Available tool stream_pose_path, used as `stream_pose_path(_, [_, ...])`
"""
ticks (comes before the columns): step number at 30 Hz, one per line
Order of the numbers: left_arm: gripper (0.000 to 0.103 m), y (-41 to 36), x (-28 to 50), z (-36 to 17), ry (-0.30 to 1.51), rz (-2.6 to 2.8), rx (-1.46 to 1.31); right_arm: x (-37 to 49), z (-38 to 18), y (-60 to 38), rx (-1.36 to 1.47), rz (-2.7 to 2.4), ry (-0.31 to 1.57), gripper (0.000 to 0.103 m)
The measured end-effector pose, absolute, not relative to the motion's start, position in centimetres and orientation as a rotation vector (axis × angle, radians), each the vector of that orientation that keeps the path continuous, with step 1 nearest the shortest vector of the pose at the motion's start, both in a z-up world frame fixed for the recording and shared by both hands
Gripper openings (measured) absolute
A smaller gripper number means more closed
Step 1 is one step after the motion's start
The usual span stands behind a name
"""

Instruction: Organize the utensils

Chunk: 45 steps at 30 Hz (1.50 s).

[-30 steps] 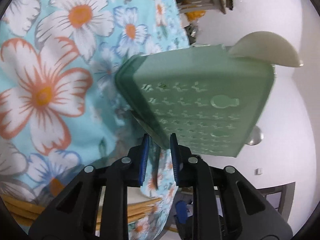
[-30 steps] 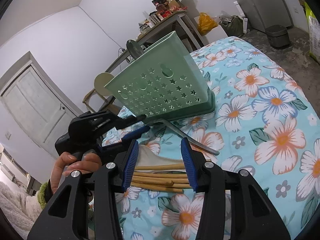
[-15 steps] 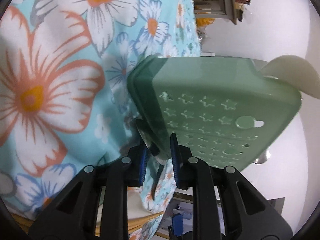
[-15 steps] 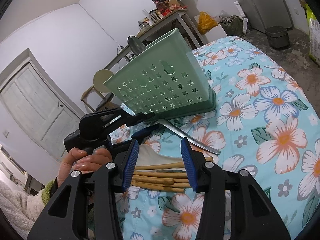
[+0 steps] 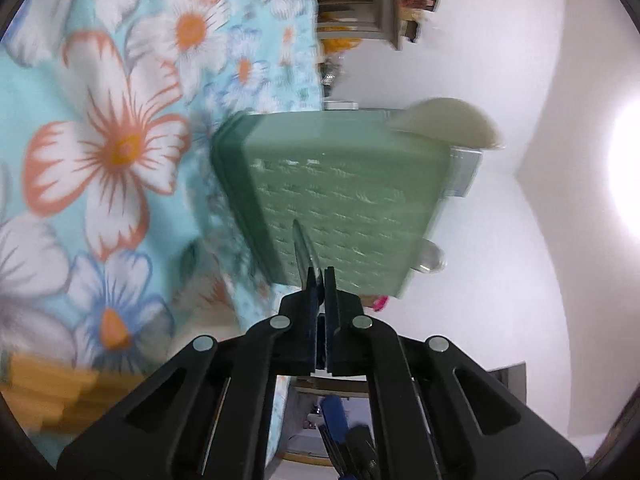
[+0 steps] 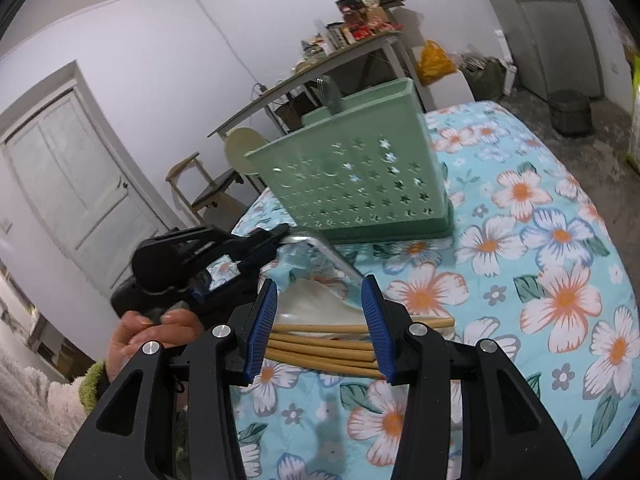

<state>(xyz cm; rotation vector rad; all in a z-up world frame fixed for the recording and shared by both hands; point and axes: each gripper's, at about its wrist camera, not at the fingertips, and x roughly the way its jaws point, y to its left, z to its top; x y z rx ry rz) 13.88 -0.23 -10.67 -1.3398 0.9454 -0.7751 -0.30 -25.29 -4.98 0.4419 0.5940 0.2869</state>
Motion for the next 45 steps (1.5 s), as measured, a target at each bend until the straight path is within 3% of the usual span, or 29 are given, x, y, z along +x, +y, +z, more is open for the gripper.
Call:
stream_pose_path(10, [0.001,4.5,11.7,-3.2,0.715,-0.866,-1.175,1.2,-4.3,-25.4,0.421,0.337,0.64,0.035])
stream_pose_path(17, [0.001,7.6,10.6,1.2,0.553,-0.784,-0.937,7.3,-6.0,-23.8,0.266,0.468,0.839,0.035])
stream_pose_path(29, [0.001,11.3,10.9,1.1,0.503,-0.706,-0.88,12.8,-10.2,-22.0,0.253,0.634,1.054,0.035])
stream_pose_path(36, [0.001,11.1,11.9,0.6,0.496,-0.706,-0.849,10.7,-8.5,-19.5,0.025,0.618,1.06,0.013])
stream_pose_path(45, [0.001,11.8,11.8,0.7,0.48,-0.689,-0.818,6.1,-6.8,-15.1,-0.313,0.518,0.972,0.007])
